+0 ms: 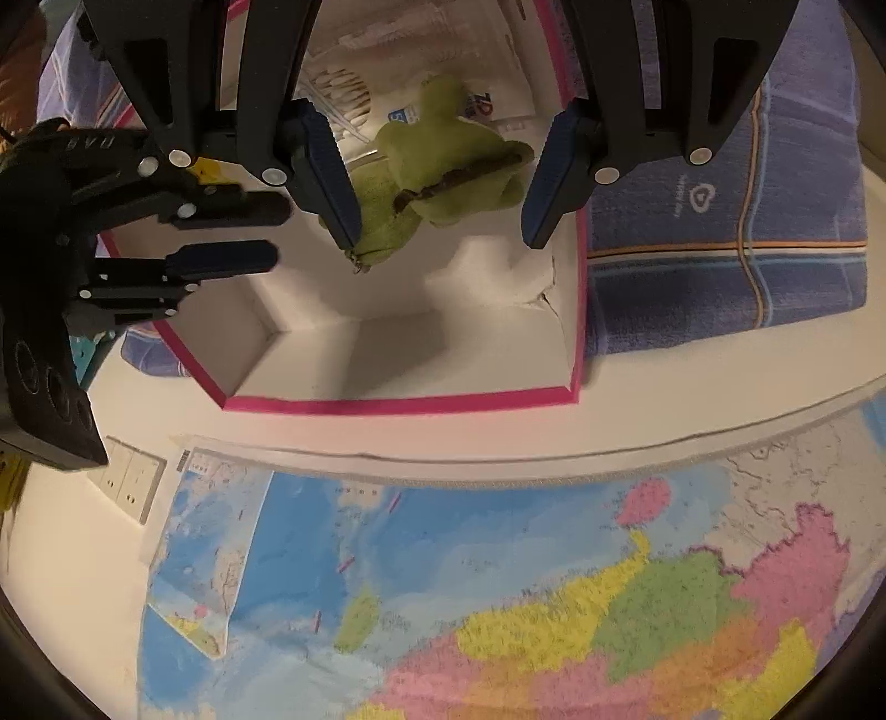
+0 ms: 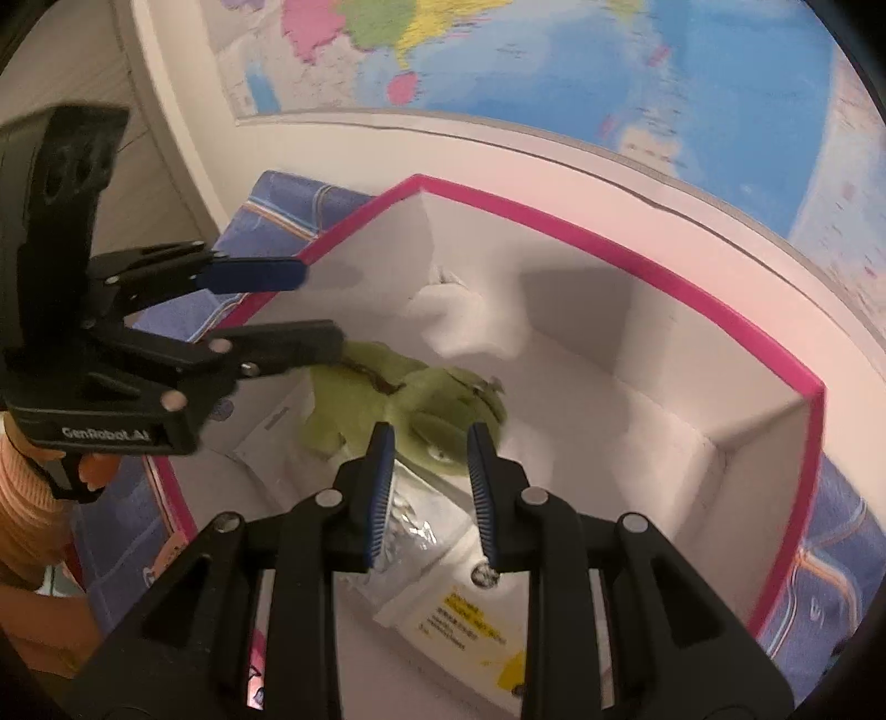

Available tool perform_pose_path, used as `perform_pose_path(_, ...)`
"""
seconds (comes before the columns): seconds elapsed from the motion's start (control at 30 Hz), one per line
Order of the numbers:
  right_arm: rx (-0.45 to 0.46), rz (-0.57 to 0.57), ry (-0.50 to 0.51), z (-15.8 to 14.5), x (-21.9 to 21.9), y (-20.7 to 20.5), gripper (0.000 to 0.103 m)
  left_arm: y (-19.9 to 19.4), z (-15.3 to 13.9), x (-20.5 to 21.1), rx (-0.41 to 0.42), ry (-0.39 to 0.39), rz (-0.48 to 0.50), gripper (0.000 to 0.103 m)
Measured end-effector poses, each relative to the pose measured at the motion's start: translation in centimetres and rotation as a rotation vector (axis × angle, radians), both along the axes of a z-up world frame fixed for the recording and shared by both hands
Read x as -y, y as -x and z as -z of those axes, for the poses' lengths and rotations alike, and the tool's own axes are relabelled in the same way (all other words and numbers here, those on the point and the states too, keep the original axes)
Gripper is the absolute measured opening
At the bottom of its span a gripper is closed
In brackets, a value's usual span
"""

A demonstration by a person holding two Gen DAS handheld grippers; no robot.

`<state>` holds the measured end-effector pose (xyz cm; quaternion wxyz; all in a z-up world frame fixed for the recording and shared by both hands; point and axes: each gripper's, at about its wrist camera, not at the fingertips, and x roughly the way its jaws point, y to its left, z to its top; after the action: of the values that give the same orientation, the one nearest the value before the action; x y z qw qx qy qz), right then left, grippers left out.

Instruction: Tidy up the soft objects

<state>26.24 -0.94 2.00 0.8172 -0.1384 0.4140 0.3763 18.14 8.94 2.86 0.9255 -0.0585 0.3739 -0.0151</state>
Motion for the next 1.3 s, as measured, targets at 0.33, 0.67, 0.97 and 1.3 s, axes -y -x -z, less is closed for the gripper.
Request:
perform_pose_path(0.33, 0.048, -0.006, -0.18, -3.7, 7.2, 7.8, 0.035, 6.9, -3.0, 2.1, 0.115, 0.12, 0.148, 0.068)
perform_pose_path(0.67, -0.045, 0.089, -0.206, 0.9, 13.9, 13.7, 0.036, 12.4, -0.6, 8.0, 0.042, 0.149, 0.333, 0.068)
perform_pose_path(0.97, -0.242, 0.237, -0.197, 8.8, 16.9, 12.7, 0.036, 14.2, 4.4, 12.6, -0.117, 0.172, 0.419, 0.068)
perform_pose_path(1.3, -0.278, 0.202, -0.26, 10.1, 16.9, 13.2, 0.04, 14.1, 7.3, 14.5, -0.221, 0.178, 0.44, 0.051)
